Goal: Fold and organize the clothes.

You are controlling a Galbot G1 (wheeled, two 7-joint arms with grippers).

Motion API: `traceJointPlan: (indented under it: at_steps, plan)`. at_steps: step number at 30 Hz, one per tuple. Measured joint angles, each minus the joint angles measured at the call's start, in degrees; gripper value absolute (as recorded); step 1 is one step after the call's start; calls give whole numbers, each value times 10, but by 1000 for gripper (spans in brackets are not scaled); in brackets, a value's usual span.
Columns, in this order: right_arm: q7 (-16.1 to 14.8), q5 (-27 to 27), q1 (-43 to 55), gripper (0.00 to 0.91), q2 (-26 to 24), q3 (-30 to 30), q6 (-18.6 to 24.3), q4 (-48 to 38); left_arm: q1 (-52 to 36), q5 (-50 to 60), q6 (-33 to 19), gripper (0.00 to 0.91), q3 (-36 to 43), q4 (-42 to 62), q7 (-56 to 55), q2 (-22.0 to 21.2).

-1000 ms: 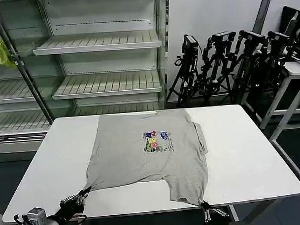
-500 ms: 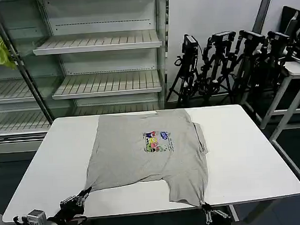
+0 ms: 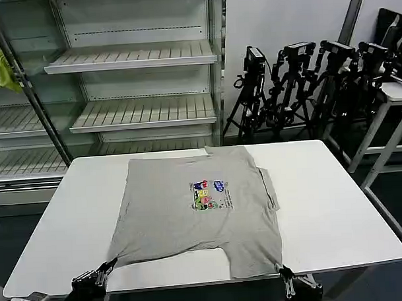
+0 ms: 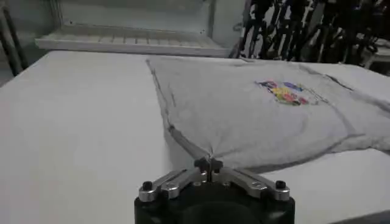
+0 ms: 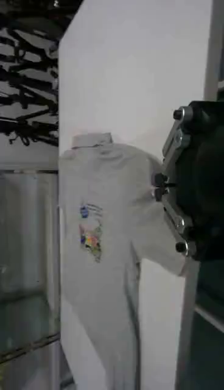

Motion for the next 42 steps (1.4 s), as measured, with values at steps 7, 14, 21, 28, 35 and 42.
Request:
traceJointPlan:
  at_steps: [7,14,21,28,35,42]
  plan:
    - [0,-8,-3,0,0,13,14,9,14,5,-7,71,-11,-16,1,-9]
    - [-9,-3,36,0,-2,14,26,-9,-23,4,-8,71,2,-5,0,-8]
    - [-20,14,109,0,-14,1,29,-55,-89,-8,-8,71,20,26,-2,4]
    - [-32,34,190,0,-28,-29,28,-106,-160,-17,-10,71,50,71,0,20]
    - [-39,61,303,0,-40,-82,16,-157,-237,-19,-11,60,95,121,0,32]
    - [-43,79,434,0,-37,-154,6,-209,-314,-20,-11,71,139,170,-1,38]
